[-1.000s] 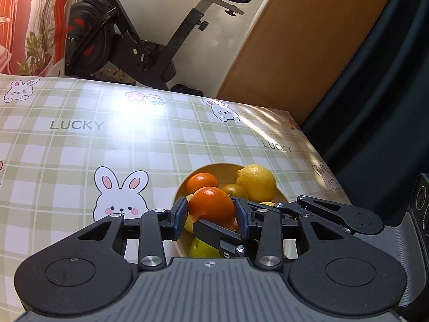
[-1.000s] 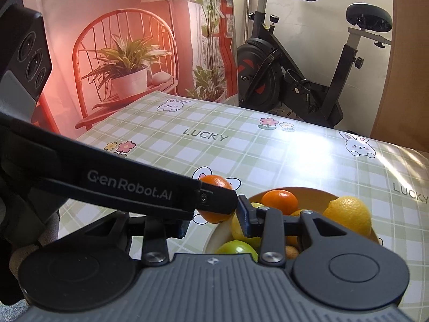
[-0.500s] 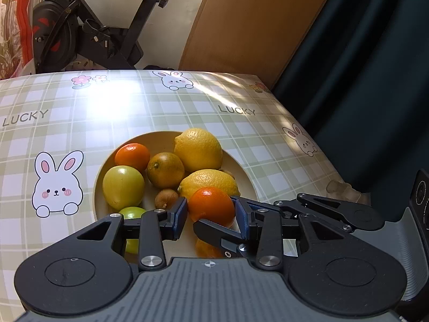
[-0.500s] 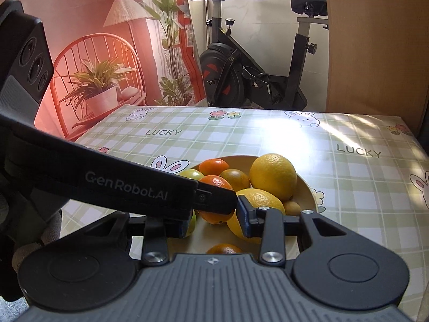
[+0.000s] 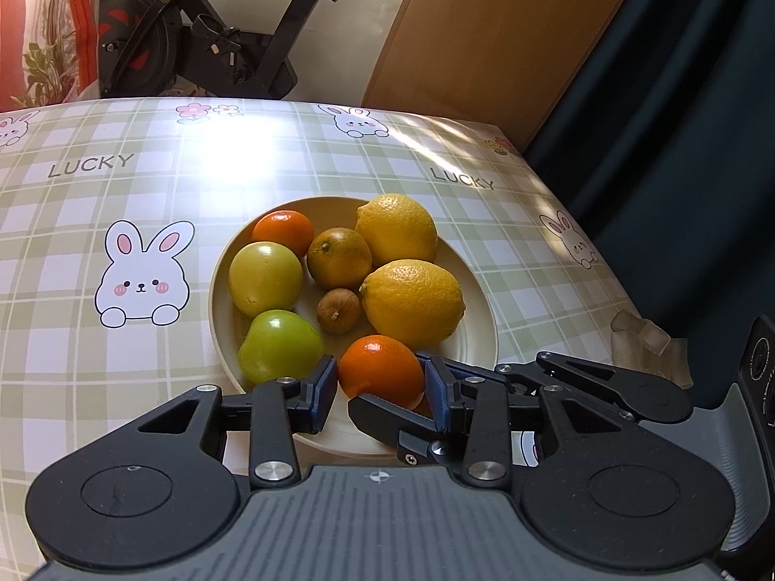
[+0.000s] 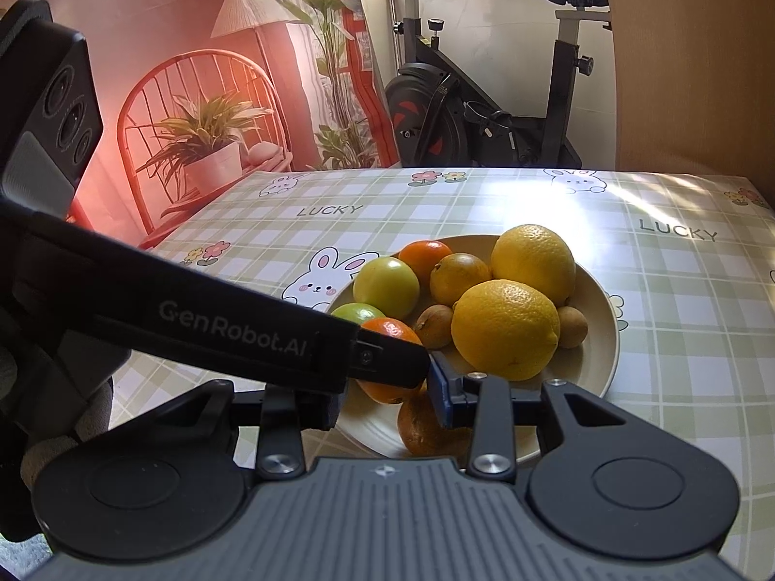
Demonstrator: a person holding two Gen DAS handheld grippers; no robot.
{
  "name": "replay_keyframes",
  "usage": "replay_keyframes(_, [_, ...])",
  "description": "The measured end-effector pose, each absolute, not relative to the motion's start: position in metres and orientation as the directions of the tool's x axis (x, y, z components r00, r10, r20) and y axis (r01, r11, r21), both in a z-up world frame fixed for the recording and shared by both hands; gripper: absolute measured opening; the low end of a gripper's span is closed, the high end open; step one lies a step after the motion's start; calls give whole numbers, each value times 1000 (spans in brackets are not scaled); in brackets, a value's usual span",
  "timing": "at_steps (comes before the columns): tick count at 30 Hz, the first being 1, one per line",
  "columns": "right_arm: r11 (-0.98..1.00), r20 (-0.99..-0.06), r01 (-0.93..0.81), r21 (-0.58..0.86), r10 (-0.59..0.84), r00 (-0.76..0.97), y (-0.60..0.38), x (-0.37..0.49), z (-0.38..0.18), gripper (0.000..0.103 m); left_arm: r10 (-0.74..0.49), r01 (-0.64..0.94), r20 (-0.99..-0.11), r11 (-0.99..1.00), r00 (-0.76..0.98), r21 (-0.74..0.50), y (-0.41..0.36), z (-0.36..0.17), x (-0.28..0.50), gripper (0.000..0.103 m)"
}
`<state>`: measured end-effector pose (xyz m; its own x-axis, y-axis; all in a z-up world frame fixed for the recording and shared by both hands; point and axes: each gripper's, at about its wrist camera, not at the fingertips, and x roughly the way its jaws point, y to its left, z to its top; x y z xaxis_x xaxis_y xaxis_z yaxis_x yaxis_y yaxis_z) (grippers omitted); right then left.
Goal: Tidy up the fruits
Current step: 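Lower the bright tangerine onto the plate and open the left tool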
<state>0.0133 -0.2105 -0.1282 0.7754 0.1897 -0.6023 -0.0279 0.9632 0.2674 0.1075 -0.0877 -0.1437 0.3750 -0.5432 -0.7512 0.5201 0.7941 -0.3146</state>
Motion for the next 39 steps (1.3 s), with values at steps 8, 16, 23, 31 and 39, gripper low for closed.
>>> replay_keyframes(8, [960, -591, -53, 274, 212, 778, -204, 15, -129, 38, -521, 498, -765, 811, 379, -306, -87, -146, 108, 41])
replay_keyframes(16, [954, -616, -39, 297, 223, 755, -206, 17, -141, 38, -515, 483, -779, 816, 357, -318, -89, -160, 110, 41])
replay_keyframes(23, [957, -639, -18, 290, 207, 741, -207, 21, -149, 38, -516, 472, -782, 818, 349, -329, -91, -168, 113, 41])
replay_keyframes(31, [965, -665, -2, 261, 182, 724, -201, 25, -154, 39, -528, 448, -781, 818, 334, -361, -86, -175, 117, 41])
replay_keyframes(39, [970, -680, 12, 244, 163, 715, -200, 27, -154, 39, -539, 447, -772, 813, 336, -373, -79, -171, 116, 47])
